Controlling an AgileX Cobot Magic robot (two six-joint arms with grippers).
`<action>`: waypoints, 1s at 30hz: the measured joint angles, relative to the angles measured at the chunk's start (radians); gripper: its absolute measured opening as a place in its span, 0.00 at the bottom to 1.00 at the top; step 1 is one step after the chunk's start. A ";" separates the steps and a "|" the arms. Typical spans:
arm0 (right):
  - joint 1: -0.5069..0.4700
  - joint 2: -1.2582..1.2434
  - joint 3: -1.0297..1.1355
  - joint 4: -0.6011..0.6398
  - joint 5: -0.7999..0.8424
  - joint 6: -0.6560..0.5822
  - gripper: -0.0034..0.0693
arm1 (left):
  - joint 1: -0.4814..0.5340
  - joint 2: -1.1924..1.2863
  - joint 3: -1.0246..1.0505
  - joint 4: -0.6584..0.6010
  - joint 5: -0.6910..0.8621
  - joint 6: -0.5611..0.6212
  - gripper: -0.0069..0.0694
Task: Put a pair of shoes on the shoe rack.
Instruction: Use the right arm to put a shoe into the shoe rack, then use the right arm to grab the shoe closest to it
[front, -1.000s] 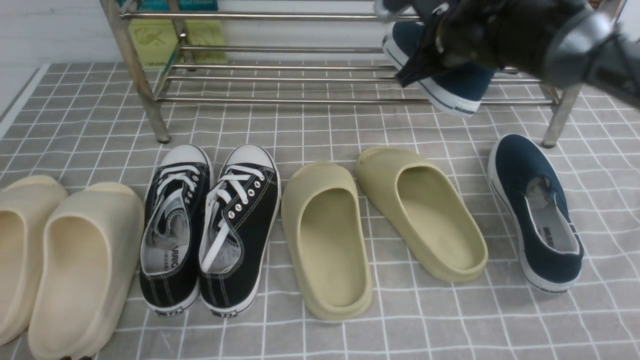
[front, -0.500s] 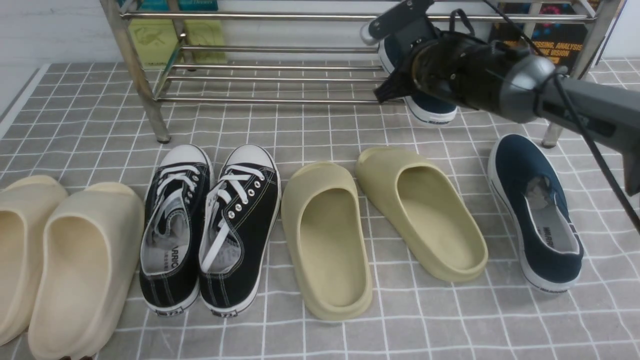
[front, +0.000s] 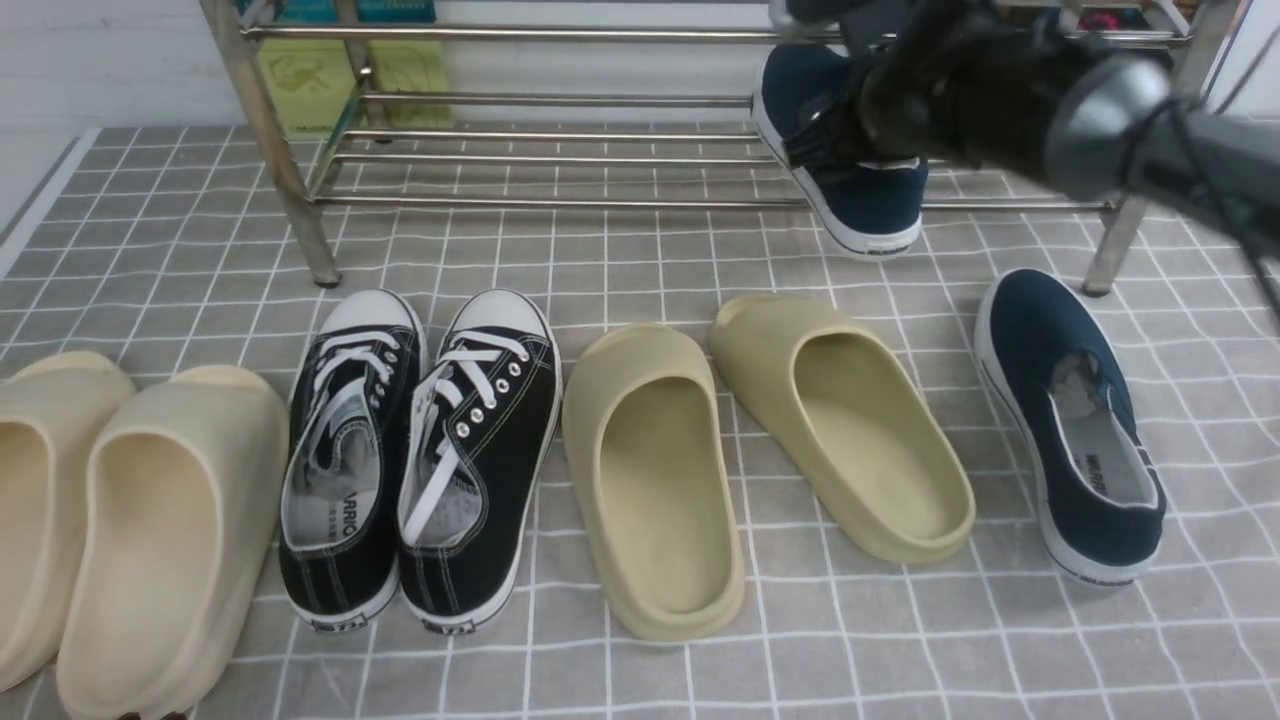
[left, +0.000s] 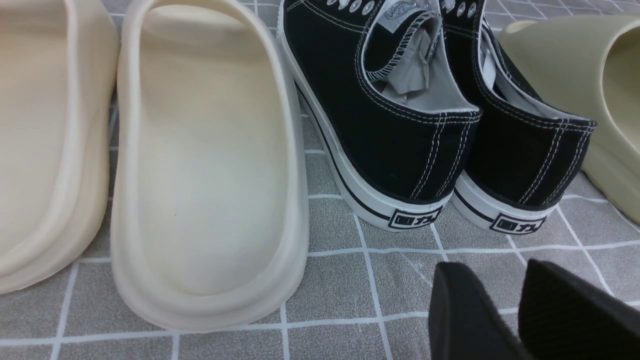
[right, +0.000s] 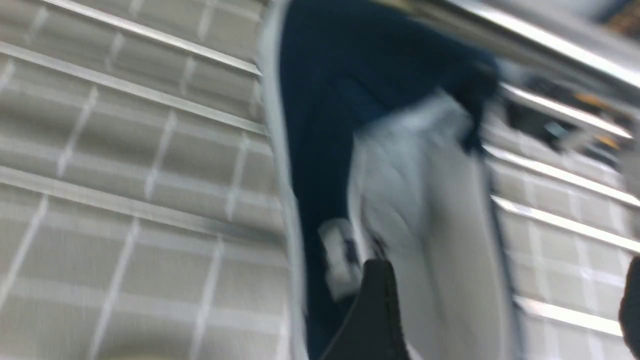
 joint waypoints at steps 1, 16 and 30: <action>0.002 -0.016 0.000 0.027 0.033 -0.044 0.89 | 0.000 0.000 0.000 0.000 0.000 0.000 0.35; -0.053 -0.482 0.201 0.421 0.400 -0.347 0.73 | 0.000 0.000 0.000 0.000 0.000 0.000 0.35; -0.217 -0.423 0.898 0.592 -0.222 -0.320 0.52 | 0.000 0.000 0.000 0.000 0.000 0.000 0.37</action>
